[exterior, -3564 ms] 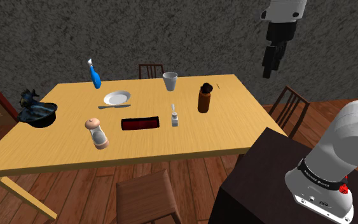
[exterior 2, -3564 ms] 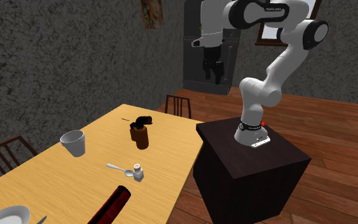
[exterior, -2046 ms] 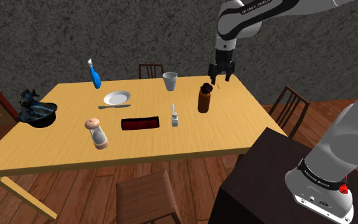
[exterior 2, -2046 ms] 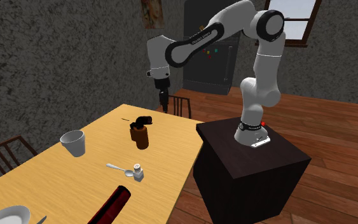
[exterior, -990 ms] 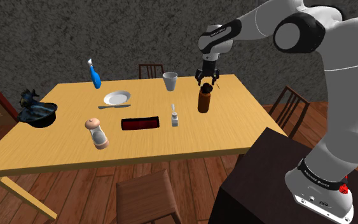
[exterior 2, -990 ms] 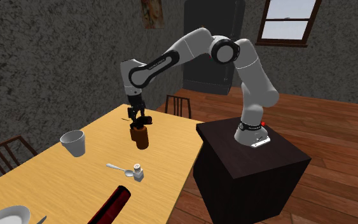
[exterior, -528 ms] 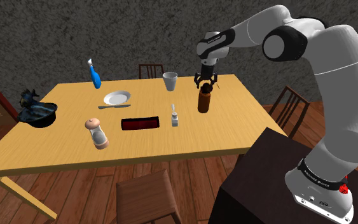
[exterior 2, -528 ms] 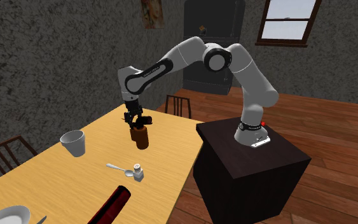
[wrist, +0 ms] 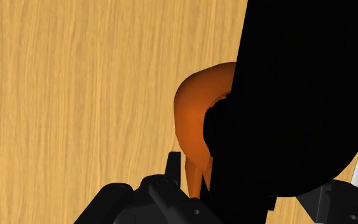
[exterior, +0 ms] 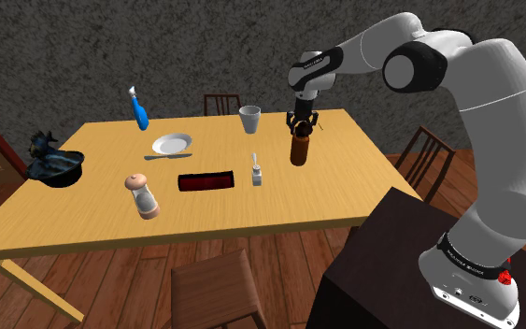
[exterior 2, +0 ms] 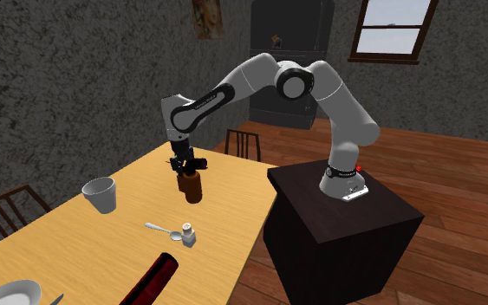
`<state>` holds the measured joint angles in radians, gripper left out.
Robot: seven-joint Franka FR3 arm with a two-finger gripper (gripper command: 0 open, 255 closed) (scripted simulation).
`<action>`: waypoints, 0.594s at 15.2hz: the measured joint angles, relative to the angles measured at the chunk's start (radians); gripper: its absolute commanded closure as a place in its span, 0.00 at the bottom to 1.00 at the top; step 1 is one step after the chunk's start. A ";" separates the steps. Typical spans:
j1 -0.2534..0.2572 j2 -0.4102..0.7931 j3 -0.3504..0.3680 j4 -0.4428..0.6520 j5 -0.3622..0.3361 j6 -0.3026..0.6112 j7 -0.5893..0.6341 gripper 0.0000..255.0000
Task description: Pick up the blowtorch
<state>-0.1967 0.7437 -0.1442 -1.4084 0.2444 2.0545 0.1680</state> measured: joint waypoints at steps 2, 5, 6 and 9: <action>0.000 0.001 0.000 0.002 0.000 -0.001 0.000 1.00; 0.000 0.002 0.000 0.003 0.000 -0.002 0.000 1.00; 0.000 0.001 0.000 0.001 0.000 0.000 0.000 1.00; 0.003 -0.015 -0.001 -0.003 -0.003 -0.015 0.004 1.00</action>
<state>-0.1941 0.7287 -0.1457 -1.4116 0.2415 2.0394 0.1724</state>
